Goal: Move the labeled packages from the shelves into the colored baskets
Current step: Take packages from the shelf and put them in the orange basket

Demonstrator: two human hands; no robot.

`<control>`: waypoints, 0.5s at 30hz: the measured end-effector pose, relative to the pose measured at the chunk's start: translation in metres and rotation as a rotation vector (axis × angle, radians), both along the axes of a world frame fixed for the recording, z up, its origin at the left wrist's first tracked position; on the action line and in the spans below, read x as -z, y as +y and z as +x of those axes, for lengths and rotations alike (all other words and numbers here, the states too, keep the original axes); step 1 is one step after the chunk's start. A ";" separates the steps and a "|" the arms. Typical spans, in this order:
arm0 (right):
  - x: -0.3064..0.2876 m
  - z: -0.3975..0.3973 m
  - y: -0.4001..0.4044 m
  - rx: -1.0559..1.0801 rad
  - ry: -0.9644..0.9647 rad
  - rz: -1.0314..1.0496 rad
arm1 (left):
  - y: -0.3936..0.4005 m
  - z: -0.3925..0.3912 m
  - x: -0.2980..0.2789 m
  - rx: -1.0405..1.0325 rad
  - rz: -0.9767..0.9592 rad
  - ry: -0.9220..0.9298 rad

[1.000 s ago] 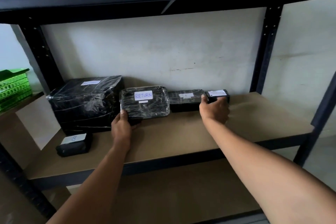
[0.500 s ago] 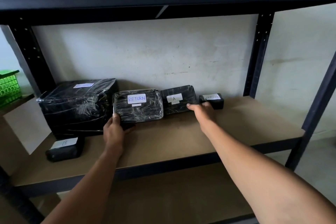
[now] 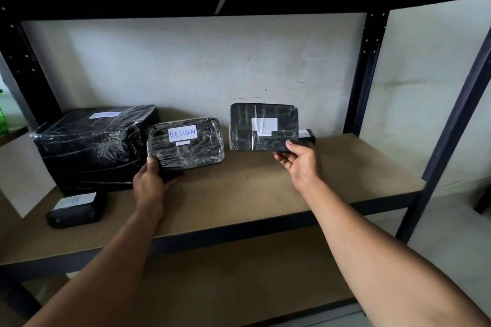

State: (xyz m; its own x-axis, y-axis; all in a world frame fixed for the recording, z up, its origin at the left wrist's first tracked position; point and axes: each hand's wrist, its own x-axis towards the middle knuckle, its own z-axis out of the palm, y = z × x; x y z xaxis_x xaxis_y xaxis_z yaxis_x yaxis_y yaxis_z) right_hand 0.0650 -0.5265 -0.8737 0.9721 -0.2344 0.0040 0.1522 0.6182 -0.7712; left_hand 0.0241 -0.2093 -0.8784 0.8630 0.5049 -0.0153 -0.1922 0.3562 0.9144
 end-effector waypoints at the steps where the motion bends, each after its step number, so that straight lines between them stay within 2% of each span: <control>1: 0.000 -0.002 0.001 -0.010 -0.020 -0.016 | 0.000 0.000 0.000 0.006 -0.009 -0.004; 15: -0.004 -0.008 0.006 -0.011 -0.046 -0.062 | -0.001 -0.002 0.000 0.010 -0.023 -0.027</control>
